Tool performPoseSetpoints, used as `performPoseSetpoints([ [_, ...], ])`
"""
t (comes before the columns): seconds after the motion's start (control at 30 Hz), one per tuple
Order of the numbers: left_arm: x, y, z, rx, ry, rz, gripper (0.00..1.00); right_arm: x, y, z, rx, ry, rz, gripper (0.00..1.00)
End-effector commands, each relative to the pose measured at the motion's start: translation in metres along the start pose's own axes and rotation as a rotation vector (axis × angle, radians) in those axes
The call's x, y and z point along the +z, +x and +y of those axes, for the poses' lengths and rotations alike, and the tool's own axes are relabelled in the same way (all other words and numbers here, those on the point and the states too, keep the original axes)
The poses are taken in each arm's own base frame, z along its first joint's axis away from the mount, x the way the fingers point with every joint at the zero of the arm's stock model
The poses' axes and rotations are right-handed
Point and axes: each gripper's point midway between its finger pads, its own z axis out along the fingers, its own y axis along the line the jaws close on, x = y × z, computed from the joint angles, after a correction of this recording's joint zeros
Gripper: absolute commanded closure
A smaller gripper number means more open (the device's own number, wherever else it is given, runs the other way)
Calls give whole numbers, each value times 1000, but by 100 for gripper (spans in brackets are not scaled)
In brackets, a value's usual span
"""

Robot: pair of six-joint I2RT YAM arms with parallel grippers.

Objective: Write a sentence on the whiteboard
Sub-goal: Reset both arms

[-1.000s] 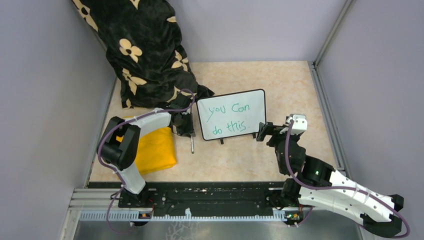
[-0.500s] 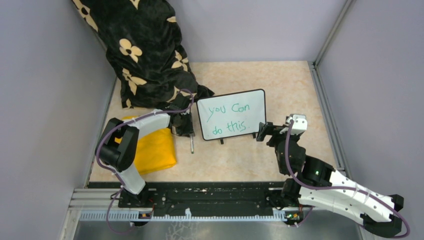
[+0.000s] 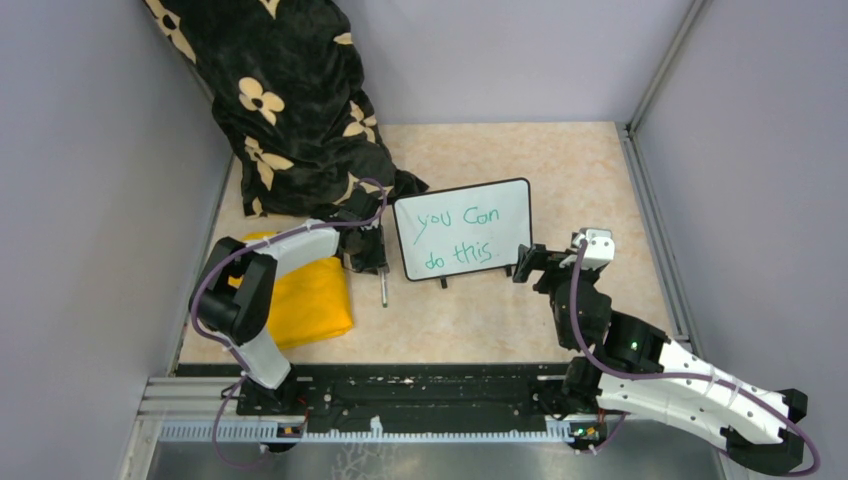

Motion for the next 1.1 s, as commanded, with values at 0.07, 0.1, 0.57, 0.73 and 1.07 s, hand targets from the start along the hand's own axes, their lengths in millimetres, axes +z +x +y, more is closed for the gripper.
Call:
performPoseSetpoints([
  [0.07,-1,9,19,-6,-68,4,61,1,-4,1,21,1,-16,10],
  [0.1,-3,8,18,-5,-66,-6,60,1,-4,1,21,-2,-16,10],
  [0.57,-38,-14,9,11,-29,-163,59,1,-2,4,25,-8,-3,10],
  [0.73,-68,-27,-2,31,41,-288,59,0,-9,9,37,-23,-3,9],
  [1.07,-146,-67,-32,102,212,-545,49,13,-39,39,17,9,-10,1],
])
